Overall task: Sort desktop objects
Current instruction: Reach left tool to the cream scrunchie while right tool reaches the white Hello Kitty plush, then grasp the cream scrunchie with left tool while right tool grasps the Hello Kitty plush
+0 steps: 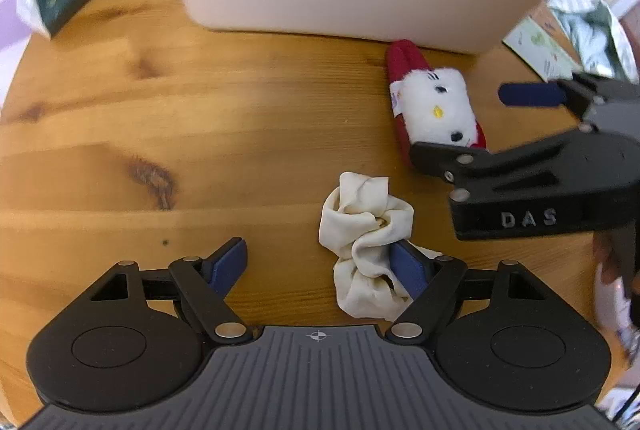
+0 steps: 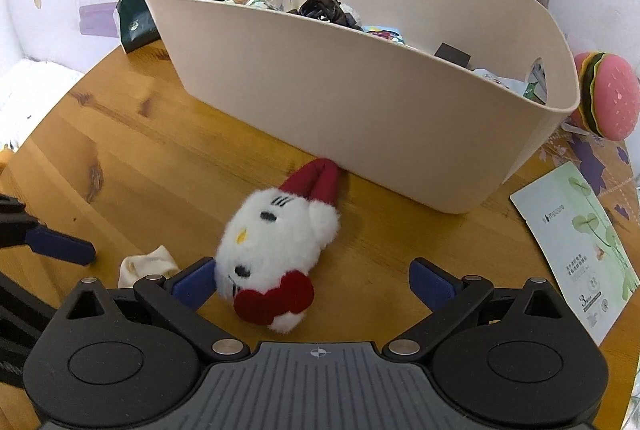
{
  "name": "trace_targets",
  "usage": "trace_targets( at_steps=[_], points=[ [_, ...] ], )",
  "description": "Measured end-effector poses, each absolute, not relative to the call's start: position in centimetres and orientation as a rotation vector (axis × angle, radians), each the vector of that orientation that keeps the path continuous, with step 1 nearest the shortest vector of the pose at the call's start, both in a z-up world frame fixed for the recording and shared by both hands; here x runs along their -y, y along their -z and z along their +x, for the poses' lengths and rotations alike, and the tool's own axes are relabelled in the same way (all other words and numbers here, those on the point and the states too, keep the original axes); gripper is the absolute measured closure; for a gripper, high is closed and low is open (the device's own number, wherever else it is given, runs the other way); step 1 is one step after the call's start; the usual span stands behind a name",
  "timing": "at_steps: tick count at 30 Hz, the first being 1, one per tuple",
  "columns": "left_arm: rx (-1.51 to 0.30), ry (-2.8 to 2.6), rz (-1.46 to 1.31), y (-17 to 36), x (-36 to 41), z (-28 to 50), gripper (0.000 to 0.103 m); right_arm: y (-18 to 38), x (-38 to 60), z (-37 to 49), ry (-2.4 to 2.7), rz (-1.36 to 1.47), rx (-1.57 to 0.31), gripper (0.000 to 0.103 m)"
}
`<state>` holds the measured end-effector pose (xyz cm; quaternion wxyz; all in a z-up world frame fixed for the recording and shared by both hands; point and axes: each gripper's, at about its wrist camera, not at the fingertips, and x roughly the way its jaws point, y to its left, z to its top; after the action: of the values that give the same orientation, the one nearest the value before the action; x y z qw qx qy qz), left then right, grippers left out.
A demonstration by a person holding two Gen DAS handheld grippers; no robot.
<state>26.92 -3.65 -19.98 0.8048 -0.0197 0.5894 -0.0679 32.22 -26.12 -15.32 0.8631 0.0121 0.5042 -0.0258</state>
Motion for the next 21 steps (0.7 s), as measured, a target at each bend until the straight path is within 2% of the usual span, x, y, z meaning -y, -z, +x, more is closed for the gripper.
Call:
trace_targets(
  at_steps=[6, 10, 12, 14, 15, 16, 17, 18, 21],
  points=[
    [-1.222, 0.147, 0.075, 20.4, 4.9, 26.8, 0.023, 16.1, 26.0, 33.0, 0.06, 0.022, -1.077, 0.0],
    [-1.207, 0.15, 0.101, 20.5, 5.2, 27.1, 0.024, 16.4, 26.1, 33.2, 0.067, 0.029, -1.081, 0.014],
    [-1.192, 0.164, 0.109, 20.5, 5.4, 27.1, 0.031, 16.6, 26.2, 33.3, 0.071, 0.033, -1.091, 0.022],
    [-1.17, 0.191, 0.119, 20.3, 5.3, 26.9, 0.051, 16.5, 26.2, 33.3, 0.074, 0.033, -1.088, 0.028],
    [-1.165, 0.211, 0.126, 20.1, 5.5, 26.9, 0.055, 16.4, 26.3, 33.3, 0.074, 0.034, -1.085, 0.032],
    [-1.165, 0.228, 0.131, 20.1, 5.7, 26.9, 0.065, 16.3, 26.3, 33.3, 0.071, 0.036, -1.081, 0.04],
    [-1.166, 0.241, 0.132, 20.0, 5.7, 26.9, 0.069, 16.3, 26.2, 33.1, 0.069, 0.034, -1.077, 0.048],
    [-1.17, 0.251, 0.132, 20.0, 5.8, 26.9, 0.073, 16.1, 26.3, 32.8, 0.069, 0.035, -1.073, 0.052],
    [-1.179, 0.264, 0.125, 19.9, 5.9, 26.9, 0.081, 16.0, 26.2, 32.7, 0.07, 0.036, -1.076, 0.057]
  ],
)
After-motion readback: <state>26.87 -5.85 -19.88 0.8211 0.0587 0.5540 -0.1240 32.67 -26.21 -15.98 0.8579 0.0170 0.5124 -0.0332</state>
